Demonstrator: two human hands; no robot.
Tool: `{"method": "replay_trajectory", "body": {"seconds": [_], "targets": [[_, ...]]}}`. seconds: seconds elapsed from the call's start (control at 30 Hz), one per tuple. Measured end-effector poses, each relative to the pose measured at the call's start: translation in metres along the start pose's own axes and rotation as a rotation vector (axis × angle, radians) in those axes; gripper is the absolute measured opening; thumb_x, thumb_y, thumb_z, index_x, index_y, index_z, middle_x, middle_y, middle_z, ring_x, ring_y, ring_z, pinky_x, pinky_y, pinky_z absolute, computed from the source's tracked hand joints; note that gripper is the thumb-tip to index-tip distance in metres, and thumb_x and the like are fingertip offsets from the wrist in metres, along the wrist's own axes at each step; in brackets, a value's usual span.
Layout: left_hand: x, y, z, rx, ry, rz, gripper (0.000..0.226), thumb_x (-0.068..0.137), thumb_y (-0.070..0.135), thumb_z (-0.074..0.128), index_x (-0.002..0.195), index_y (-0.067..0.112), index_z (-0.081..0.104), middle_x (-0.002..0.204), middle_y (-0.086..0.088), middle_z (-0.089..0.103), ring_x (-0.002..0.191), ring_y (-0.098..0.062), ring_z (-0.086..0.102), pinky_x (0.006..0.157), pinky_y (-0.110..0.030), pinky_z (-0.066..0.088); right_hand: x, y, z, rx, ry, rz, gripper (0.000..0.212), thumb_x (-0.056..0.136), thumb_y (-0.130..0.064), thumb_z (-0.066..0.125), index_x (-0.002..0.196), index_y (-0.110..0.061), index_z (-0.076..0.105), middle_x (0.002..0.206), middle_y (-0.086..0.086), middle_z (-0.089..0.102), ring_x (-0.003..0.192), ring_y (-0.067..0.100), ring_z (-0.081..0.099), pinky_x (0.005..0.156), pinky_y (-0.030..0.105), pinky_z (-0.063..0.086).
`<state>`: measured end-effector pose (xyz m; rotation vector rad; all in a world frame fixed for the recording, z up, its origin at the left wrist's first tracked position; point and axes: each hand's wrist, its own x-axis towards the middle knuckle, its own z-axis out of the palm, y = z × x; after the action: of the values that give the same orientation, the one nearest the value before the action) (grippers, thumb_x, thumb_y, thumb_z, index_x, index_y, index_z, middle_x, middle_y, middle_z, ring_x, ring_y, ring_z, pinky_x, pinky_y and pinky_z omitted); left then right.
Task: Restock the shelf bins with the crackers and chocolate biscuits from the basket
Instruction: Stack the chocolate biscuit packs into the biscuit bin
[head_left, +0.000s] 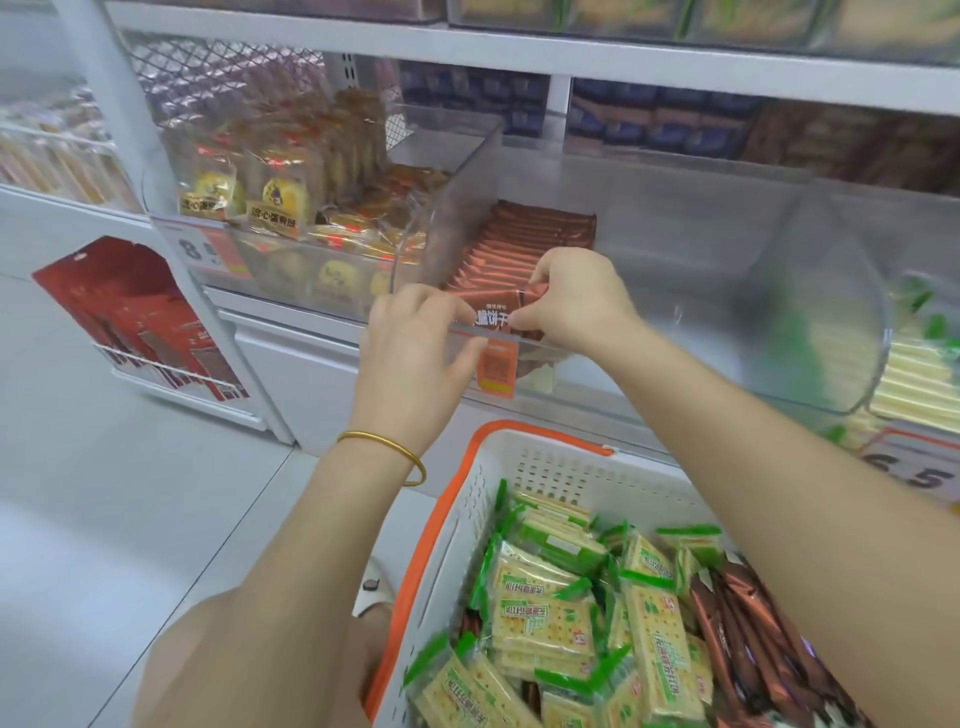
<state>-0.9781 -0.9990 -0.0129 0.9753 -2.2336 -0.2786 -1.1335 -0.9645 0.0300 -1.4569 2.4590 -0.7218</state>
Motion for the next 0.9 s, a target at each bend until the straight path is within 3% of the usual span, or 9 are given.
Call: {"method": "replay_trajectory", "body": {"seconds": [0.17,0.27,0.4,0.53,0.63,0.77,0.83,0.9], "targets": [[-0.001,0.002,-0.002,0.001,0.003,0.007,0.020,0.081,0.021,0.070,0.099,0.017,0.066,0.104,-0.004,0.059,0.104,-0.027,0.048,0.089,-0.022,0.025,0.000,-0.013,-0.003,-0.508,0.012,-0.064,0.020,0.082,-0.027,0.068,0.099,-0.020,0.061,0.108,0.002,0.061,0.104,0.027,0.058,0.067,0.030,0.036],[-0.002,0.005,-0.004,-0.009,0.013,-0.008,0.020,0.082,0.021,0.069,0.101,0.016,0.066,0.106,-0.003,0.057,0.105,-0.025,0.045,0.088,-0.021,0.025,0.001,-0.017,-0.005,-0.595,-0.068,-0.107,0.010,0.084,-0.021,0.061,0.089,-0.021,0.052,0.096,0.001,0.054,0.091,0.025,0.054,0.067,0.030,0.036],[-0.002,0.007,-0.005,-0.011,0.007,-0.019,0.020,0.083,0.022,0.068,0.102,0.017,0.065,0.107,-0.001,0.055,0.107,-0.022,0.043,0.088,-0.019,0.024,0.005,-0.015,-0.006,-0.608,-0.139,-0.149,0.010,0.085,-0.017,0.058,0.092,-0.018,0.050,0.093,-0.001,0.050,0.085,0.024,0.049,0.067,0.030,0.037],[-0.006,0.008,-0.006,-0.021,0.023,-0.013,0.022,0.082,0.022,0.069,0.103,0.015,0.064,0.108,-0.003,0.054,0.107,-0.023,0.042,0.088,-0.017,0.023,0.006,-0.006,-0.010,-0.518,-0.209,-0.132,0.025,0.083,-0.034,0.065,0.090,-0.017,0.049,0.084,-0.004,0.050,0.083,0.022,0.051,0.062,0.030,0.036],[-0.012,0.015,-0.008,-0.013,0.102,0.052,0.026,0.080,0.019,0.072,0.104,0.011,0.064,0.107,-0.007,0.054,0.106,-0.028,0.046,0.091,-0.007,0.018,-0.004,-0.002,-0.032,-0.350,-0.110,-0.109,0.042,0.075,-0.051,0.072,0.087,-0.019,0.047,0.084,-0.005,0.052,0.083,0.021,0.051,0.064,0.031,0.035],[-0.028,0.044,-0.009,-0.075,0.177,0.159,0.022,0.081,0.018,0.068,0.101,0.011,0.063,0.099,-0.006,0.058,0.097,-0.028,0.051,0.089,-0.012,0.024,-0.056,0.014,-0.073,0.005,0.078,-0.181,0.031,0.078,-0.035,0.074,0.071,-0.023,0.046,0.074,-0.010,0.051,0.071,0.008,0.050,0.063,0.028,0.043],[-0.041,0.062,0.001,-0.098,0.118,0.256,0.017,0.082,0.018,0.065,0.097,0.010,0.064,0.093,-0.005,0.060,0.092,-0.029,0.054,0.084,-0.020,0.027,-0.100,0.032,-0.085,0.184,0.035,-0.227,0.027,0.077,-0.026,0.075,0.069,-0.023,0.049,0.066,-0.010,0.050,0.057,0.004,0.047,0.054,0.018,0.041],[-0.059,0.077,0.019,-0.107,-0.019,0.329,0.017,0.084,0.022,0.062,0.095,0.010,0.064,0.092,-0.005,0.059,0.090,-0.029,0.053,0.083,-0.026,0.031,-0.138,0.065,-0.076,0.273,-0.128,-0.182,0.022,0.077,-0.020,0.076,0.073,-0.020,0.055,0.061,-0.008,0.051,0.051,0.004,0.047,0.050,0.018,0.040]]}}
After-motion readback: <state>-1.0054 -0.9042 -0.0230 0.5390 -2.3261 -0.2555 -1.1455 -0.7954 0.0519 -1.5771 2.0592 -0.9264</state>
